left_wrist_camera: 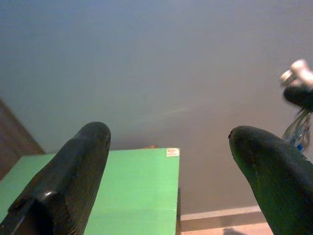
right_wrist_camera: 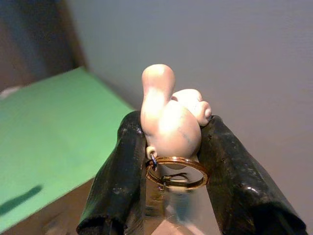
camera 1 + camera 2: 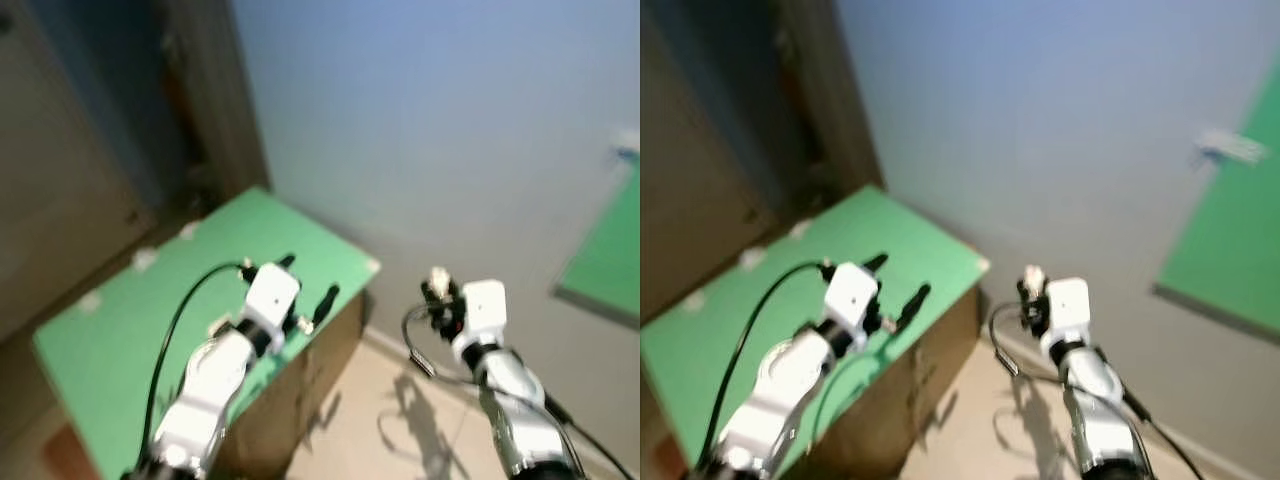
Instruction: Hang keys on a hook
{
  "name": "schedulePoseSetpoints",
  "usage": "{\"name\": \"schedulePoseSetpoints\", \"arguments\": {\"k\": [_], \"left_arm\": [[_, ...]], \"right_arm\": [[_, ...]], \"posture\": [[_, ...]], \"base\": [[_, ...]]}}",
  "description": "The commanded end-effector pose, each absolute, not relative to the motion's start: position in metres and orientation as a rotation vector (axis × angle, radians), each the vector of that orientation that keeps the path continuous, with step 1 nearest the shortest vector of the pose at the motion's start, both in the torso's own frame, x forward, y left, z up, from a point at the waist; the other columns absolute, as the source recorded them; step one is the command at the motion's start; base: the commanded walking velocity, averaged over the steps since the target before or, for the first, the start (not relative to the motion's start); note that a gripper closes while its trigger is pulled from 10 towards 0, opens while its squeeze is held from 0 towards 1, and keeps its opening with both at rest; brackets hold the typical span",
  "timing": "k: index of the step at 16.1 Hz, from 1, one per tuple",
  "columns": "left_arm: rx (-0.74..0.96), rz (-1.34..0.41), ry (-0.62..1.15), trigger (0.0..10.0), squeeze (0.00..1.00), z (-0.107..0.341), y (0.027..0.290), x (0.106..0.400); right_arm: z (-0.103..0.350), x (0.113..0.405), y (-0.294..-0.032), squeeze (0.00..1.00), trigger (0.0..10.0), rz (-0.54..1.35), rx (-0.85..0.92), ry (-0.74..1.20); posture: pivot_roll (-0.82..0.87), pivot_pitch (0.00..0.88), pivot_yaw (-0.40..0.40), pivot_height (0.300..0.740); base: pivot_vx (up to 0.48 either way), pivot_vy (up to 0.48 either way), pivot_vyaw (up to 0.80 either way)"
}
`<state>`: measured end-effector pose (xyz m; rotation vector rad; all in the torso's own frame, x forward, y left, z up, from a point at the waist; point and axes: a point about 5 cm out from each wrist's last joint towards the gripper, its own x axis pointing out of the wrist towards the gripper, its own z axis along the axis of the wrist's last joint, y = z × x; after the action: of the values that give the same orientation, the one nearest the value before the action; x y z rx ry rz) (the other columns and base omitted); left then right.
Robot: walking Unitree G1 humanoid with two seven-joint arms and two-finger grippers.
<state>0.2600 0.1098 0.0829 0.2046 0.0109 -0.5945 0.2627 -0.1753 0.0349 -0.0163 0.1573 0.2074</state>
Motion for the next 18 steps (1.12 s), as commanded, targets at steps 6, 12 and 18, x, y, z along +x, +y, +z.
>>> {"name": "schedulePoseSetpoints", "arguments": {"k": [6,12,18], "left_arm": [[0.207,-0.583,0.031,10.0,0.0,0.0808,0.116,0.2639],[0.208,-0.588,0.031,10.0,0.0,0.0802,0.1152,0.2621],[0.195,-0.589,0.031,10.0,0.0,0.0798,0.1125,0.2609]], "right_arm": [[0.0377,0.2653,-0.1698,0.11,0.0,0.213,-0.008,0.14],[0.0365,0.2642,-0.1716,0.15,0.0,0.206,-0.014,0.145],[0.0379,0.2625,-0.1736,0.13,0.0,0.198,-0.029,0.129]], "posture": [[-0.21,0.021,0.142,0.74],[-0.21,0.026,0.139,0.74],[-0.22,0.03,0.14,0.74]], "base": [[0.0,0.0,-0.8],[0.0,0.0,-0.8],[0.0,0.0,-0.53]]}}
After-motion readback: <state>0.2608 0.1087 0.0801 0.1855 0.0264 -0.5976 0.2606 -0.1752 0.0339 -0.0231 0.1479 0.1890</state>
